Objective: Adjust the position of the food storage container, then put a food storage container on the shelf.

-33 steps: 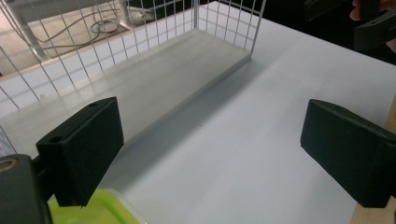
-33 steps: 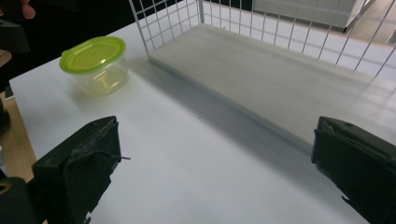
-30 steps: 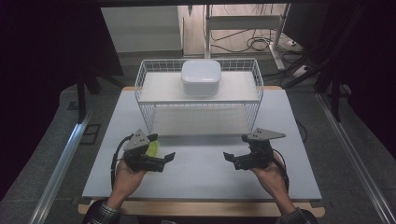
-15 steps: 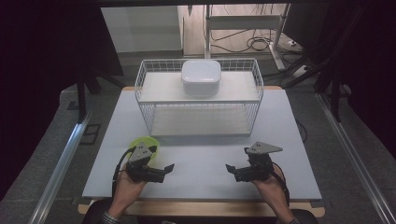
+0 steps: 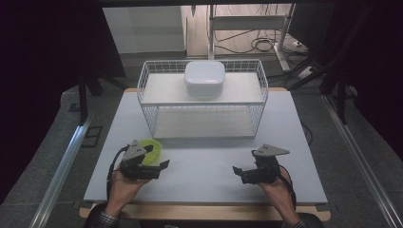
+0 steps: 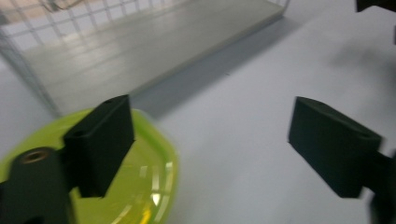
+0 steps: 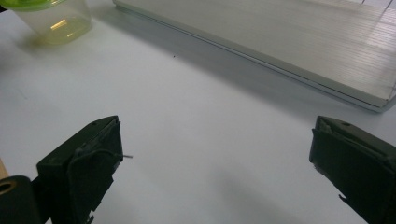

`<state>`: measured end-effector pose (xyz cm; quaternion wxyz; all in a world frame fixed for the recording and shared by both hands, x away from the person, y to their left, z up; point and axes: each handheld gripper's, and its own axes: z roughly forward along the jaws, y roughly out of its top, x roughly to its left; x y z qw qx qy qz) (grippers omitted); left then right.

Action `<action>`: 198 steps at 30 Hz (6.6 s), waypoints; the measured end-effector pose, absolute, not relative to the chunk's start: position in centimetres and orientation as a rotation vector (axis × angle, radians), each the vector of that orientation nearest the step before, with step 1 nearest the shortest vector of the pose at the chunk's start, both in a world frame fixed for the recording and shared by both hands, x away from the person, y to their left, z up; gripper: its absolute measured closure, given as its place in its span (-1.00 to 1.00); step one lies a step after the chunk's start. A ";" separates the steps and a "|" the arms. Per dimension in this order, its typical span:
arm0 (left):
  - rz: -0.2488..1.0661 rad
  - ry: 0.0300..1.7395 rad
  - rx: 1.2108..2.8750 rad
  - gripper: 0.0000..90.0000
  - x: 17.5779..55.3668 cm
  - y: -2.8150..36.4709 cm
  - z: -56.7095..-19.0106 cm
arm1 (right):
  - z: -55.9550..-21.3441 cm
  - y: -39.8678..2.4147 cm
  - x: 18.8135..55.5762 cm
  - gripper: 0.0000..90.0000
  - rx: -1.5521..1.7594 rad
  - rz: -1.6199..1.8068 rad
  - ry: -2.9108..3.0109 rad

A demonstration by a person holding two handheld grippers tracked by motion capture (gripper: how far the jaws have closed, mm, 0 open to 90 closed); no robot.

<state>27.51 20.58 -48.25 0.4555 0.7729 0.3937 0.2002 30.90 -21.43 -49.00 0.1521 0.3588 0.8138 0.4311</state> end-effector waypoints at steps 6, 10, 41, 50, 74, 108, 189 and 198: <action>0.515 1.046 1.848 -0.10 27.8 22.6 -48.0 | -49.4 -21.6 31.1 -0.92 1.042 1.237 2.343; 0.529 1.085 1.818 0.19 28.0 23.8 -48.0 | -49.5 -21.5 31.2 -0.91 1.041 1.236 2.354; 0.548 1.407 1.814 1.00 30.2 28.1 -51.5 | -50.2 -21.2 31.4 -0.88 1.031 1.201 2.411; 0.549 1.399 1.824 1.00 30.2 27.0 -51.5 | -50.3 -21.0 31.3 -0.88 1.024 1.188 2.427; 0.351 1.258 1.872 1.00 30.2 21.7 -51.8 | -50.5 -20.8 31.3 -0.88 1.015 1.170 2.442; 0.132 1.020 2.060 0.99 30.6 14.9 -54.0 | -50.9 -20.1 31.4 -0.88 0.986 1.138 2.478; 0.322 0.932 2.074 -0.96 27.6 18.1 -53.3 | -47.9 -16.9 36.0 -0.95 1.070 1.345 2.530; 0.317 0.929 2.086 -0.96 27.6 18.0 -53.4 | -47.4 -14.8 37.4 -0.70 1.079 1.310 2.577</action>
